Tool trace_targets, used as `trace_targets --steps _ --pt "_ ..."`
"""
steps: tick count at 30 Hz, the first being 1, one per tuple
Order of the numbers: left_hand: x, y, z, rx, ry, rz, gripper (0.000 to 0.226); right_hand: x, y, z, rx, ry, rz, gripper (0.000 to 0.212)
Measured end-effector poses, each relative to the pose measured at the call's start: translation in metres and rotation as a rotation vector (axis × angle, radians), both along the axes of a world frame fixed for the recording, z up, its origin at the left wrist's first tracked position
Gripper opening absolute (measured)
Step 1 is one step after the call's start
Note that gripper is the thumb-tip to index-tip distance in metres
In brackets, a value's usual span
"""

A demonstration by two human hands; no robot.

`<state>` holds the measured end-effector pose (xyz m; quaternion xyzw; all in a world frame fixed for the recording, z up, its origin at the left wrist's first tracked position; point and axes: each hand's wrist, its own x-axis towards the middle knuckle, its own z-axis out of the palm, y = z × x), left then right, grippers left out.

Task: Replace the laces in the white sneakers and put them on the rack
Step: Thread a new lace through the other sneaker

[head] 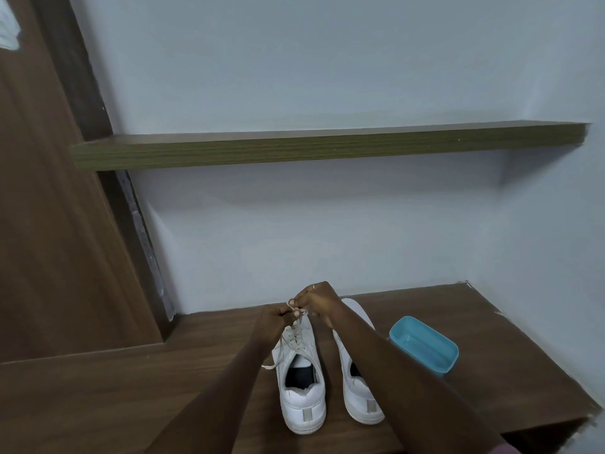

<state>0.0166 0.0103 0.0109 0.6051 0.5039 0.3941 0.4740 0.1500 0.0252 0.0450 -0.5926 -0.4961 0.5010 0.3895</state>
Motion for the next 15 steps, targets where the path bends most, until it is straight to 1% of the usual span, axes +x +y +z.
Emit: trace_targets --steps 3,5,8,12,15 --pt "0.002 -0.001 -0.003 -0.042 -0.022 0.073 0.028 0.001 0.000 -0.002 -0.027 0.054 0.038 0.010" --pt "0.001 0.000 -0.003 -0.080 -0.044 0.122 0.031 0.004 -0.002 -0.006 -0.050 0.074 0.061 0.013" --pt "-0.001 0.002 -0.004 -0.094 -0.056 0.144 0.036 0.006 -0.006 -0.009 -0.048 0.044 0.081 0.016" --pt "0.001 0.000 -0.002 -0.086 -0.091 0.158 0.035 0.007 -0.005 -0.011 0.034 -0.024 0.028 0.014" --pt "0.000 0.001 -0.006 -0.115 -0.123 0.249 0.034 0.009 -0.004 -0.011 0.078 -0.080 0.002 0.012"
